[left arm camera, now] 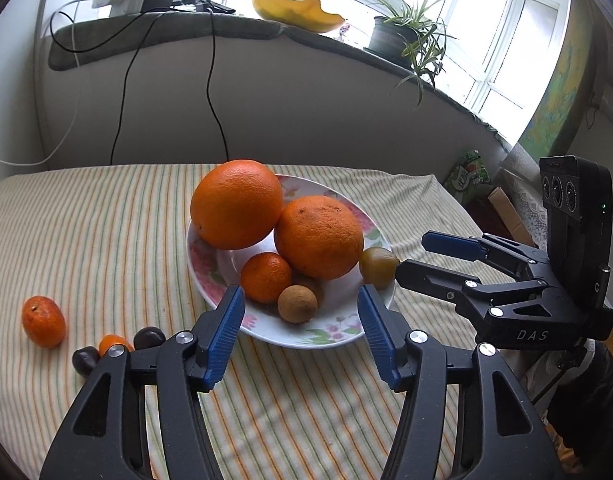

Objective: Organize fruits
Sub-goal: 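Withdraw the right tool from the plate toward the loose small fruits, then grasp the tangerine with the left gripper while the right gripper grasps the dark plum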

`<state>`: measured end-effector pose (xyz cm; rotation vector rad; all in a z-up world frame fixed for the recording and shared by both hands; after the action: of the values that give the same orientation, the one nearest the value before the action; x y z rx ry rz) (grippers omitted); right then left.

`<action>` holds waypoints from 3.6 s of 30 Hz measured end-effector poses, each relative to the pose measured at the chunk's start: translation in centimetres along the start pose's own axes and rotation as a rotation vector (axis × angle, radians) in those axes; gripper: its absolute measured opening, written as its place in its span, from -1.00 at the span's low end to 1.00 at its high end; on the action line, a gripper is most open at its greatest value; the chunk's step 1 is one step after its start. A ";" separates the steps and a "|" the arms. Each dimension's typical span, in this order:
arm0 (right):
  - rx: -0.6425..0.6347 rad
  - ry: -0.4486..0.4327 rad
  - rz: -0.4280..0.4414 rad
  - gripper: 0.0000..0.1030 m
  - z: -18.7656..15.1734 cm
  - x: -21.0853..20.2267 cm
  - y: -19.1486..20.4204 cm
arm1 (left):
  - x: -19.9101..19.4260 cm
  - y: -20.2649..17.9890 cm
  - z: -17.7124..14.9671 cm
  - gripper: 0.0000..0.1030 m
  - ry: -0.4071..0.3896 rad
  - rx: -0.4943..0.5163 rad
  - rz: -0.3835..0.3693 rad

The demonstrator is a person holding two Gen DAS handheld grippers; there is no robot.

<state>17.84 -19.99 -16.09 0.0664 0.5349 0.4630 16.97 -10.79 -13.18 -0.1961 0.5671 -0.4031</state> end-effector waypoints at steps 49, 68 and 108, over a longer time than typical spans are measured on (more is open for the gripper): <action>-0.058 0.011 0.041 0.68 0.1 -0.9 4.6 | -4.2 5.0 -0.5 0.52 -0.043 -0.025 0.135; -0.102 0.027 0.149 0.68 -0.3 -0.2 9.2 | -7.5 10.9 -1.5 0.52 -0.059 -0.077 0.235; -0.198 0.151 0.365 -0.13 -2.5 7.5 21.1 | -7.6 19.1 -1.6 0.29 -0.066 -0.201 0.239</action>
<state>13.63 2.09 -18.02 -0.0629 0.6253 0.8805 16.25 9.54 -16.36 -0.3296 0.5587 -0.1063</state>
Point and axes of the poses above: each gripper's, at about its wrist camera, not at the fingertips, and x roughly the way its jaws point, y to its left, z to its top, the point moved 10 cm from there along x, roughly the way its jaws point, and after that the axes turned 14 degrees about -y, right-handed, at the moved point
